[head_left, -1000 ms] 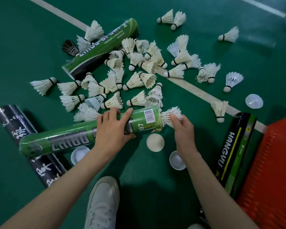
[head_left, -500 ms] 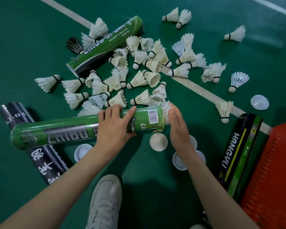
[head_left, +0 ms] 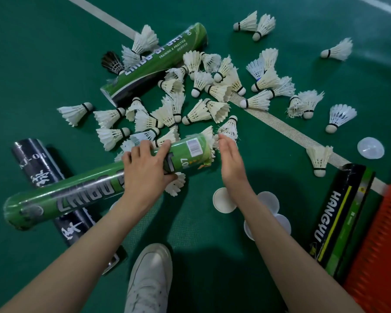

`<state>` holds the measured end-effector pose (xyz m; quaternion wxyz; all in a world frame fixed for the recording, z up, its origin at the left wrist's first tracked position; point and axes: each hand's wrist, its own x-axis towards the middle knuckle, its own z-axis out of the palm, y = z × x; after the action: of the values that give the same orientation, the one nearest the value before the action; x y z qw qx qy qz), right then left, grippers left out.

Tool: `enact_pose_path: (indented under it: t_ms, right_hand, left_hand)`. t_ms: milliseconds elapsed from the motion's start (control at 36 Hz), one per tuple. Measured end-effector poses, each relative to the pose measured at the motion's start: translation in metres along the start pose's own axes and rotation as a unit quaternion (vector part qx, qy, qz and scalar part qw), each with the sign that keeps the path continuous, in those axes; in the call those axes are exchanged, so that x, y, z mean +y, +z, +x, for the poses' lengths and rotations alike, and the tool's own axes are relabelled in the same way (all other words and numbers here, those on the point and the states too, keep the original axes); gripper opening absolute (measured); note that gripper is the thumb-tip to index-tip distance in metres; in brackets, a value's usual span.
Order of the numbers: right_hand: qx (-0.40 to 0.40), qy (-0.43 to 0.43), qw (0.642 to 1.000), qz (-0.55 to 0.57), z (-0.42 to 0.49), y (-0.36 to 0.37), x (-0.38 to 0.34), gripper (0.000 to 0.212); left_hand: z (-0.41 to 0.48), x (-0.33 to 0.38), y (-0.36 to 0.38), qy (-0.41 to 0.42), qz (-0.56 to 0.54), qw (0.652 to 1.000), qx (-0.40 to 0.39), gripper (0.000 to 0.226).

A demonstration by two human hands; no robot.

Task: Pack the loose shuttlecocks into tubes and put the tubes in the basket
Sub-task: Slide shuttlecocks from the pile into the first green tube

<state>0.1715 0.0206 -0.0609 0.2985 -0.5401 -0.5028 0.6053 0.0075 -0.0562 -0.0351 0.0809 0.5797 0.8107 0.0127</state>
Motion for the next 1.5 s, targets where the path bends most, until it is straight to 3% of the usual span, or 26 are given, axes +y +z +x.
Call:
enact_pose_path:
  t_ms: [56,167,361,583,806,944,1111,1250,1306,1389,1500]
  right_hand:
    - [0.010,0.007,0.998,-0.055,0.017,-0.003,0.002,0.032]
    - [-0.062,0.032,0.984,-0.164,0.045,-0.002,0.009,0.033]
    - [-0.087,0.104,0.982,-0.129,0.054,0.006,0.011,0.035]
    - [0.072,-0.038,0.989,-0.120,0.022,-0.011,0.007,0.008]
    - [0.173,-0.149,0.965,-0.133,-0.012,-0.031,-0.001,0.027]
    - [0.212,-0.159,0.954,-0.141,-0.021,-0.043,-0.010,0.021]
    - [0.118,-0.086,0.989,0.004,-0.037,-0.043,-0.016,0.025]
    - [0.049,-0.064,0.996,-0.039,-0.043,-0.031,-0.011,0.022]
    - [0.043,-0.061,0.995,-0.061,-0.045,-0.027,-0.011,0.033]
    - [0.000,-0.044,0.999,-0.013,-0.046,-0.025,-0.011,0.045]
    - [-0.025,-0.031,0.999,-0.004,-0.048,-0.021,-0.005,0.045]
  left_hand:
    - [0.004,-0.007,0.000,-0.017,0.003,1.000,-0.007,0.082]
    - [0.006,-0.014,0.005,-0.025,0.009,1.000,-0.017,0.082]
    - [0.007,-0.018,0.007,-0.028,0.006,0.999,-0.030,0.082]
    - [0.004,-0.017,0.007,-0.018,0.005,0.999,-0.029,0.082]
    - [-0.010,-0.005,0.001,0.004,-0.004,1.000,-0.010,0.080]
    - [-0.020,-0.004,-0.002,0.006,-0.013,1.000,-0.004,0.083]
    - [-0.031,0.000,-0.003,0.017,-0.028,0.999,0.012,0.085]
    - [-0.034,0.010,-0.005,0.032,-0.030,0.999,0.006,0.086]
    - [-0.033,0.011,-0.007,0.035,-0.029,0.999,0.006,0.086]
    - [-0.033,0.009,-0.008,0.039,-0.023,0.999,0.009,0.086]
    - [-0.033,0.007,-0.008,0.037,-0.027,0.999,0.016,0.086]
